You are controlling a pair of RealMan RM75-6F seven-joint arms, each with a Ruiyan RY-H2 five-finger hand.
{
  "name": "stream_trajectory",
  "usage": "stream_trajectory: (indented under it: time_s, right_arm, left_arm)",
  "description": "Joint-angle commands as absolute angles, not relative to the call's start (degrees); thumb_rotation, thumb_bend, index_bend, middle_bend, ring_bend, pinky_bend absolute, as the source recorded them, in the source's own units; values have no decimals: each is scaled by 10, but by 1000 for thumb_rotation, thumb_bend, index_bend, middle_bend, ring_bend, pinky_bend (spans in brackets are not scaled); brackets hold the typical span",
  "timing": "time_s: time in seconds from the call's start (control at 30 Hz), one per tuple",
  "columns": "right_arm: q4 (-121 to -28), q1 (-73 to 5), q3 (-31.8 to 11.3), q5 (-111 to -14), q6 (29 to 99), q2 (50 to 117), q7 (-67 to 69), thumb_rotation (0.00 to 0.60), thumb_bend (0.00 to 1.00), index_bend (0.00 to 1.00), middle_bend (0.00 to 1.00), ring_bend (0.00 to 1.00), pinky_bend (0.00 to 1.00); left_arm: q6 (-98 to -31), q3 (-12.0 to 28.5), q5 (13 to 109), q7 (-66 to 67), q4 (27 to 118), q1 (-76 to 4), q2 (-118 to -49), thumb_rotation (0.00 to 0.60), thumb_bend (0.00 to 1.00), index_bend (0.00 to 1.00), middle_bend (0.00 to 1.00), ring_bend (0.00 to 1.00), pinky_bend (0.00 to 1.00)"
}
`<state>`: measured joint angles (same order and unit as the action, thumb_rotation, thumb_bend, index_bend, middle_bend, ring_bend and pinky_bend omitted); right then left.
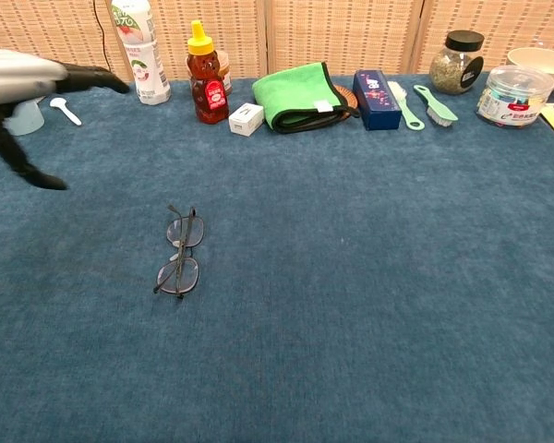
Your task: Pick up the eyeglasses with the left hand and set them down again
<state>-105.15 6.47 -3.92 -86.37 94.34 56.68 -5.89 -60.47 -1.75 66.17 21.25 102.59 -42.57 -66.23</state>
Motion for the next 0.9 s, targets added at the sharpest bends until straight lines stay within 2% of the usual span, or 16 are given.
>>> stream_trajectory:
  time_s: [0.03,0.3,0.63,0.9]
  right_arm:
    - [-1051,59,-41,-863,937,569,-60,600,304,88,0,4,93]
    - [-1054,45,-45,-867,925,573,-69,600,304,91,0,4,93]
    - [-1057,29,-44,-876,908,580,-83,600,304,112,0,4,90]
    - [-1066,10,-38,-896,888,588,-92,600,304,112,0,4,90]
  left_arm:
    - [-640,-38,690,190,1051,-388,-624,555,146,28,0,0,0]
    - [-715,-73,751,127,1075,-298,-551,556,146,34,0,0,0]
    - [-850,-99,816,98,1077,-174,-538,555,146,34,0,0,0]
    - [-896,-112,848,78,1078,-111,-529,555,146,34,0,0,0]
